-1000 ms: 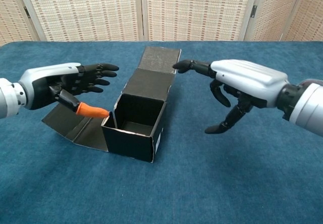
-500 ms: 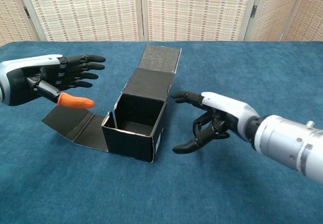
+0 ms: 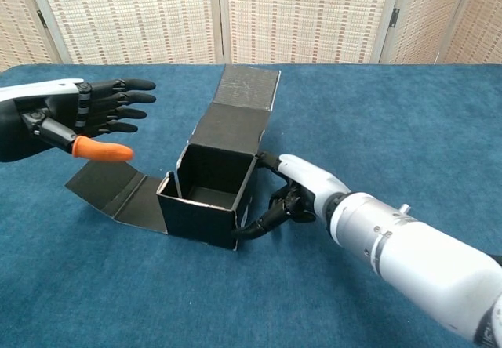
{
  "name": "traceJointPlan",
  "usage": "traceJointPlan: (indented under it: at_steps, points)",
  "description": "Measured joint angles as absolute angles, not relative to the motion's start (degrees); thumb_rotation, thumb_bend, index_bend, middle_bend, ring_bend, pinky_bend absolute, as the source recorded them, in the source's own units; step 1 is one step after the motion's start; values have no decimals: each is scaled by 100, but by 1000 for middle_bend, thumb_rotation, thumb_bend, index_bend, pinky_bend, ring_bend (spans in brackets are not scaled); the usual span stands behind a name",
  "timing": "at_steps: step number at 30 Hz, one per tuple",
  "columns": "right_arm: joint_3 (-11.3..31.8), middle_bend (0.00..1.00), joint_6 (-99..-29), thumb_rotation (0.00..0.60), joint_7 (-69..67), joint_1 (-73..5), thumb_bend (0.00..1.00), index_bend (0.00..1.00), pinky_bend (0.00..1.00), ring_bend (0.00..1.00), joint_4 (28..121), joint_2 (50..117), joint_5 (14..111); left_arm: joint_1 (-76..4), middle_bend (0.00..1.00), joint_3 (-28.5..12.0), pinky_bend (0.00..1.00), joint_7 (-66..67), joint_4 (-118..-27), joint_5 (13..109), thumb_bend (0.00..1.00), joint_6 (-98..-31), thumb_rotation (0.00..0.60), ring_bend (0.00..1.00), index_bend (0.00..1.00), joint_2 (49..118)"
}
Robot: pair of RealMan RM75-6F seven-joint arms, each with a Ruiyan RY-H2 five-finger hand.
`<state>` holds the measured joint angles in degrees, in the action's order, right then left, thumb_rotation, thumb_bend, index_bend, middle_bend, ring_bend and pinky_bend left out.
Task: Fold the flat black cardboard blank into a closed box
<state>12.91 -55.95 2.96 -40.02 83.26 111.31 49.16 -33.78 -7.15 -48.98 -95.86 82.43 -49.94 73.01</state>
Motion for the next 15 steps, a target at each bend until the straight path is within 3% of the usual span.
traceJointPlan:
  at_steps: [6,15]
  points:
    - [1620,0,-5631,600,477,-4092,0,0,1000,660,7926,11260,4858,-3394,0,-664,34,-5115,-9516,8341,223,-5036,600,0,0,7238]
    - [1628,0,-5382,600,369,-3997,0,0,1000,660,8089,11103,4873,-3474,0,-560,34,-5224,-9440,8462,224,-5037,600,0,0,7286]
